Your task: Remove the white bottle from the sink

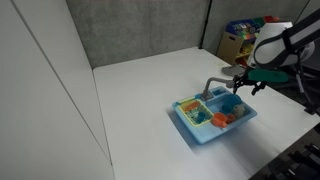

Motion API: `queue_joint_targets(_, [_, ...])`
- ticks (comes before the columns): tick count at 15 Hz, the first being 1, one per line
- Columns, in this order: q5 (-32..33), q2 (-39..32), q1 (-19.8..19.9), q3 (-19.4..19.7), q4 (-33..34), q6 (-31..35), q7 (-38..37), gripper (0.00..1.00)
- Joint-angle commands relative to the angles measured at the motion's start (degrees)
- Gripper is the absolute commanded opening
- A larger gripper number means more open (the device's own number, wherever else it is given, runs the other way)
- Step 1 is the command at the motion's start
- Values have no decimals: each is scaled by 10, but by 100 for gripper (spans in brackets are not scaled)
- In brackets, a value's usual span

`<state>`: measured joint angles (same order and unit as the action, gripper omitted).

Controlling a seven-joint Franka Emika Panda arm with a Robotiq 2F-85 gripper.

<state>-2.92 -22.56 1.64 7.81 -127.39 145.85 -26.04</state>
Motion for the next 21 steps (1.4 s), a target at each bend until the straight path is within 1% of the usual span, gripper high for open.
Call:
queue_joint_targets(1, [-1, -6, -1, -1, -19, 37, 38, 100])
queue_joint_targets(4, [1, -6, -2, 0, -37, 62, 60, 100])
queue_joint_targets(12, [-6, -4, 8, -17, -82, 120, 140, 100])
queue_joint_targets(15, [-7, -11, 9, -23, -83, 128, 159, 100])
queue_joint_targets(21, [-6, -30, 7, -31, -71, 144, 172, 100])
